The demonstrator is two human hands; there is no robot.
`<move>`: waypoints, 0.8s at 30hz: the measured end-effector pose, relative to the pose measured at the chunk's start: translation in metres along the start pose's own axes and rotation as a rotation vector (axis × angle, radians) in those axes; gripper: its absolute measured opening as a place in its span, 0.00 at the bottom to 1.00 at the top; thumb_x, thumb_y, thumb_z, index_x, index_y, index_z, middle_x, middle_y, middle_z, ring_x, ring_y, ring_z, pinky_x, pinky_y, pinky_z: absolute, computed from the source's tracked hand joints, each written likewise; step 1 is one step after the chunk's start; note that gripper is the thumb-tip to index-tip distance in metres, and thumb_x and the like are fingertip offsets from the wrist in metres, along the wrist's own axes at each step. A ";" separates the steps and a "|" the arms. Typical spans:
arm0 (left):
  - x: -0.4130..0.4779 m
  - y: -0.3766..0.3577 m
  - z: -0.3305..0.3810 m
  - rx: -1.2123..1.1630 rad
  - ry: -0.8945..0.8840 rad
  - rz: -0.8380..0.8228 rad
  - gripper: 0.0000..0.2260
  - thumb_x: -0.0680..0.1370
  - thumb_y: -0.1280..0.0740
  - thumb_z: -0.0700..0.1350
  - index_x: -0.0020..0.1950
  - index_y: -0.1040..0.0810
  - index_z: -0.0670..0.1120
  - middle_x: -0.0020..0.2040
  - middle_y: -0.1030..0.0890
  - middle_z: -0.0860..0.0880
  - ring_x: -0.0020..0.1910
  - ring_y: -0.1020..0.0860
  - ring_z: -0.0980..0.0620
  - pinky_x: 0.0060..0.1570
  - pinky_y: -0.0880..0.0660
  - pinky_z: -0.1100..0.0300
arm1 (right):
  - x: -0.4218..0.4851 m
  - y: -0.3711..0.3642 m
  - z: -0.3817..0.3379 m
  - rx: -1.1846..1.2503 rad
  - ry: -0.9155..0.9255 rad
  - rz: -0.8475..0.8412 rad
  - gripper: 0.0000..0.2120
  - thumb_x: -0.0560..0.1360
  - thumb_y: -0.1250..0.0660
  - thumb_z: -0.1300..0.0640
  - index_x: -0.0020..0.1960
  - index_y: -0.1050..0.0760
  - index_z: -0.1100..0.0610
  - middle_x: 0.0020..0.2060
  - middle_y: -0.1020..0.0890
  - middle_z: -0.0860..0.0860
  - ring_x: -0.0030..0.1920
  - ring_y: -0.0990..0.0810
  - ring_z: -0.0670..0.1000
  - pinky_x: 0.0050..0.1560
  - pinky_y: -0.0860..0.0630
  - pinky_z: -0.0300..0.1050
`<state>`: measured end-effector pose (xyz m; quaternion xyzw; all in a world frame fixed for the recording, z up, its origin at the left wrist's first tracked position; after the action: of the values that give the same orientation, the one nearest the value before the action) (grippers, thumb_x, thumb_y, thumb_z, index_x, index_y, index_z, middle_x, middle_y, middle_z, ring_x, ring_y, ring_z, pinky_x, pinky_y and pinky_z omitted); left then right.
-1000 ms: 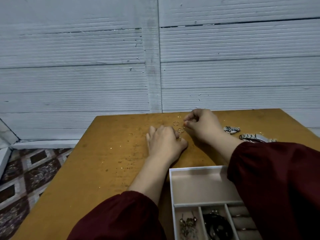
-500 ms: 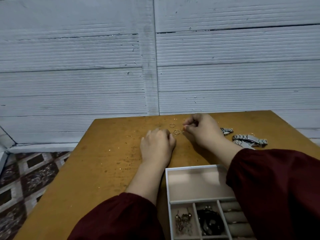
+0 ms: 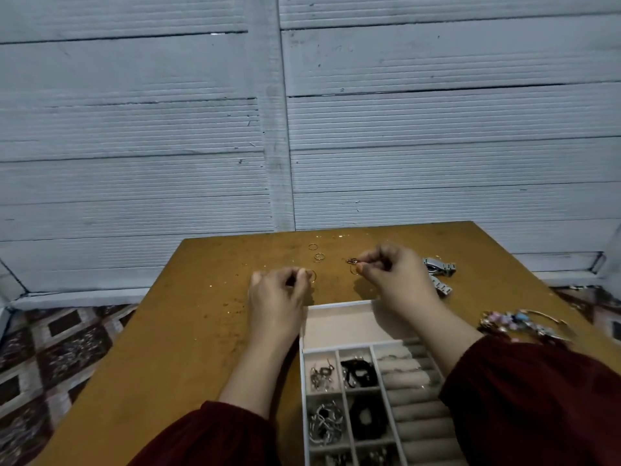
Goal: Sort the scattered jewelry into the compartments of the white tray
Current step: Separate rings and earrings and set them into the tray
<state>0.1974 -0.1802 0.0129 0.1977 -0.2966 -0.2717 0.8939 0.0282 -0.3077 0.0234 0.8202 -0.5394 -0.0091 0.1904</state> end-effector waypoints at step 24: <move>-0.182 0.042 0.121 0.145 -0.342 0.078 0.07 0.71 0.35 0.51 0.44 0.18 0.53 0.39 0.19 0.58 0.41 0.30 0.53 0.41 0.37 0.59 | -0.186 0.084 0.027 0.062 0.045 0.130 0.06 0.67 0.26 0.55 0.42 0.18 0.45 0.38 0.17 0.46 0.39 0.19 0.49 0.43 0.20 0.55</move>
<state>0.0127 -0.0613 0.0484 0.2009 -0.4707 -0.2444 0.8236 -0.1298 -0.1794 -0.0099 0.7891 -0.5869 0.0387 0.1771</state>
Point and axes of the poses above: each hand's wrist, its own x-axis towards the middle knuckle, its own y-axis out of the back of the hand, z = x × y, the point moved 10 cm from there along x, towards the middle knuckle
